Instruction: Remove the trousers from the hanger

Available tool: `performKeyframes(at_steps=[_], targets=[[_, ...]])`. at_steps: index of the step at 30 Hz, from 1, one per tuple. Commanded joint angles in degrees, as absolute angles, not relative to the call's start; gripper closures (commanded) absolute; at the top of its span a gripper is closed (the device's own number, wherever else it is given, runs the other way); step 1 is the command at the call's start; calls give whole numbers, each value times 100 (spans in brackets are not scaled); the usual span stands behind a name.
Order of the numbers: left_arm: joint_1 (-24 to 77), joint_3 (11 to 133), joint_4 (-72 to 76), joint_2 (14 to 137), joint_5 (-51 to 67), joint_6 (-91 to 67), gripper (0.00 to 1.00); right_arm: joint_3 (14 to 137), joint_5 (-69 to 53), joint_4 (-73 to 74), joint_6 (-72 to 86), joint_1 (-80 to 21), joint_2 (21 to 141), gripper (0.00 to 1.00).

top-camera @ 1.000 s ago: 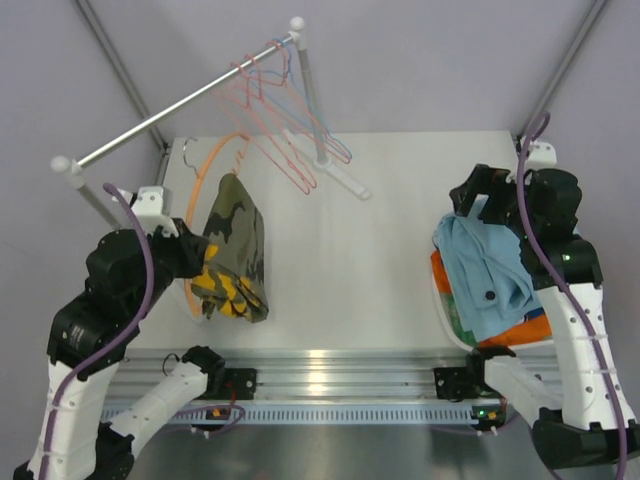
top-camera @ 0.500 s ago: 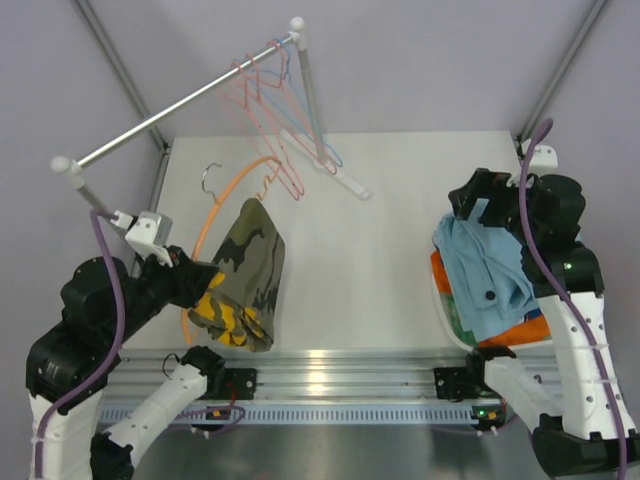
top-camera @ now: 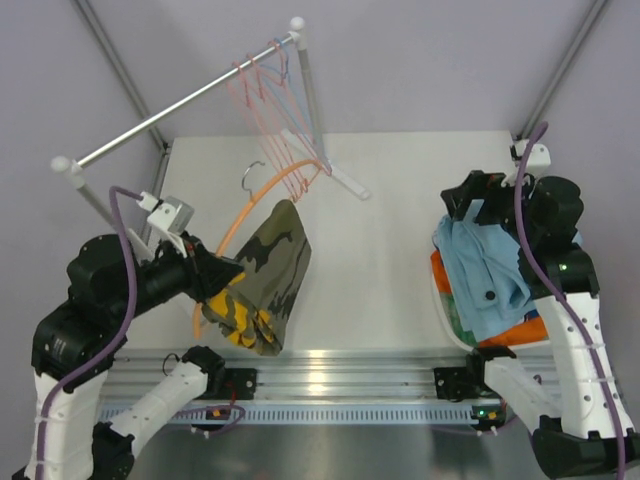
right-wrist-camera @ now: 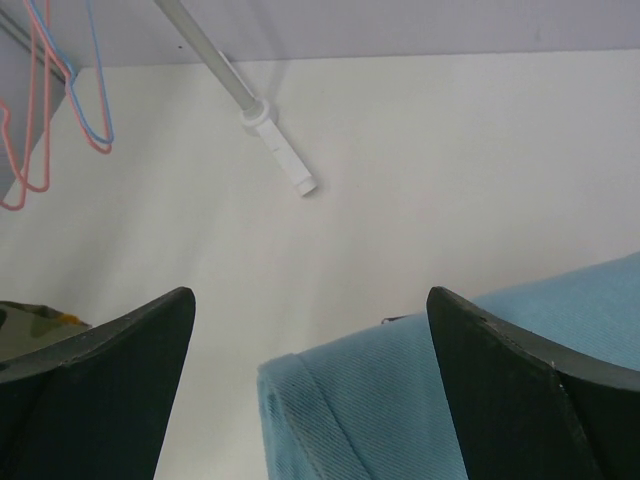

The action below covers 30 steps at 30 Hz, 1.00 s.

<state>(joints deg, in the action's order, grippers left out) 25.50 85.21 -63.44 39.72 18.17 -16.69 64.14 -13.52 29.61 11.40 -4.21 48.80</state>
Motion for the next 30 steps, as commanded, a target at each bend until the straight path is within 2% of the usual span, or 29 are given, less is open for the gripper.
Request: performKeyframes(at_steps=[1,11,16,23,27,30], targets=[[2522,8772,-4353,4270,2635,-1793,100,6390,-1836,2207,905,-334,4737,0],[2514,8341,-3130,4930,3138,-2477,100,6241,-1872,1635,1081,-343,4816,0],[2566,8183,-2637,5413,3103,-2663,100,6074,-2416,1301,1029,-378,4860,0],[2926,8323,-2277,6011,2558,-2567,100,6047,-2399,1248,493,-685,5001,0],[3812,8656,-2250,6564,1489,-2294,100,6021,-2295,1239,185,-1019,5062,0],[3964,8789,-2040,6758,1109,-2381,100,5968,-2119,1239,-147,-1396,5010,0]])
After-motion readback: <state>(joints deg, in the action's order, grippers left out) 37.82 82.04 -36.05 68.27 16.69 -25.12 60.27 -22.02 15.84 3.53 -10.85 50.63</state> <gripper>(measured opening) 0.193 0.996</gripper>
